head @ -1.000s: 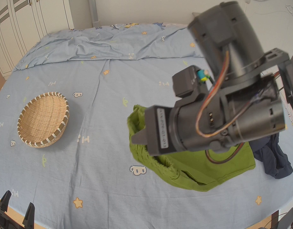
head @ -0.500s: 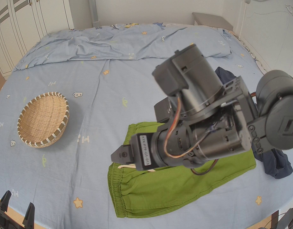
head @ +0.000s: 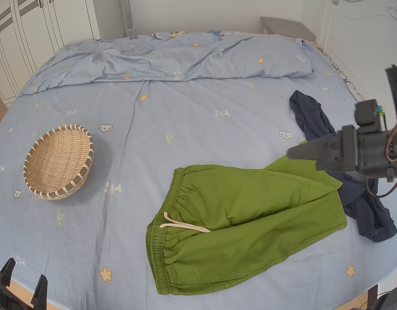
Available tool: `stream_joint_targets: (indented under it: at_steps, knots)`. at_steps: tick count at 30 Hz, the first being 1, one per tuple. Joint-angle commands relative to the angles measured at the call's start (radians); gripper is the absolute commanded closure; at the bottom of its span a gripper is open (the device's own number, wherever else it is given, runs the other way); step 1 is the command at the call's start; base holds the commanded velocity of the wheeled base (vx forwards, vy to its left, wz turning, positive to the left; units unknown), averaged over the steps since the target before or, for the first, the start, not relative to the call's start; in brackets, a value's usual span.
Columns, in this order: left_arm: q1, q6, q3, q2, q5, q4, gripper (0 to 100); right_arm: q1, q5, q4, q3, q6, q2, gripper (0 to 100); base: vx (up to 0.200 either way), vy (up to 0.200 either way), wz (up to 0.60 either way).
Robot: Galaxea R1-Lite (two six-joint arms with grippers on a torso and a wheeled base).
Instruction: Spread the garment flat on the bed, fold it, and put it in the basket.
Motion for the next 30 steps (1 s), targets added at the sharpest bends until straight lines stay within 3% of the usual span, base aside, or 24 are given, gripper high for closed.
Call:
stream_joint_targets:
  at_steps: [1, 2, 12, 13, 15, 16, 18, 19, 20, 22, 23, 24, 25, 26, 30]
  knots:
    - [0.001, 0.005, 0.018, -0.013, -0.004, 0.0, 0, -0.246, 0.072, -0.158, 0.254, -0.095, -0.28, 0, 0.0, 0.0, 0.0]
    - [0.0, 0.006, 0.018, -0.015, -0.006, 0.001, 0, -0.314, 0.076, -0.191, 0.322, -0.116, -0.313, 0, 0.0, 0.0, 0.0]
    - [0.003, 0.014, 0.002, -0.015, 0.024, -0.022, 0, -0.323, 0.066, -0.216, 0.392, -0.109, -0.316, 0, 0.0, 0.0, 0.0]
    - [-0.011, -0.063, -0.225, 0.013, 0.017, -0.028, 0, -0.322, 0.076, -0.242, 0.398, -0.109, -0.319, 0, 0.0, 0.0, 0.0]
    - [-0.011, -0.063, -0.225, 0.013, 0.017, -0.028, 0, -0.322, 0.076, -0.242, 0.398, -0.109, -0.319, 0, 0.0, 0.0, 0.0]
    - [-0.049, -0.179, -0.4, 0.168, -0.013, 0.087, 0, -0.311, 0.077, -0.251, 0.405, -0.109, -0.316, 0, 0.0, 0.0, 0.0]
    - [-0.057, -0.167, -0.413, 0.243, -0.095, 0.17, 0, -0.303, 0.077, -0.253, 0.422, -0.113, -0.314, 0, 0.0, 0.0, 0.0]
    - [-0.057, -0.167, -0.413, 0.243, -0.095, 0.17, 0, -0.303, 0.077, -0.253, 0.422, -0.113, -0.314, 0, 0.0, 0.0, 0.0]
    - [-0.062, -0.185, -0.398, 0.361, -0.248, 0.211, 0, -0.28, 0.076, -0.26, 0.448, -0.121, -0.308, 0, 0.0, 0.0, 0.0]
    - [-0.06, -0.265, -0.384, 0.496, -0.384, 0.21, 0, -0.269, 0.074, -0.282, 0.475, -0.126, -0.305, 0, 0.0, 0.0, 0.0]
    - [-0.06, -0.29, -0.383, 0.524, -0.412, 0.207, 0, -0.269, 0.074, -0.287, 0.48, -0.127, -0.305, 0, 0.0, 0.0, 0.0]
    - [-0.062, -0.363, -0.39, 0.602, -0.495, 0.191, 0, -0.268, 0.074, -0.305, 0.495, -0.136, -0.302, 0, 0.0, 0.0, 0.0]
    - [-0.063, -0.372, -0.392, 0.608, -0.504, 0.188, 0, -0.268, 0.074, -0.306, 0.497, -0.138, -0.302, 0, 0.0, 0.0, 0.0]
    - [-0.091, -0.471, -0.384, 0.706, -0.636, 0.135, 0, -0.269, 0.071, -0.333, 0.515, -0.15, -0.29, 0, 0.0, 0.0, 0.0]
    - [-0.166, -0.538, -0.32, 0.901, -0.757, 0.01, 0, -0.282, 0.059, -0.354, 0.524, -0.152, -0.23, 0, 0.0, 0.0, 0.0]
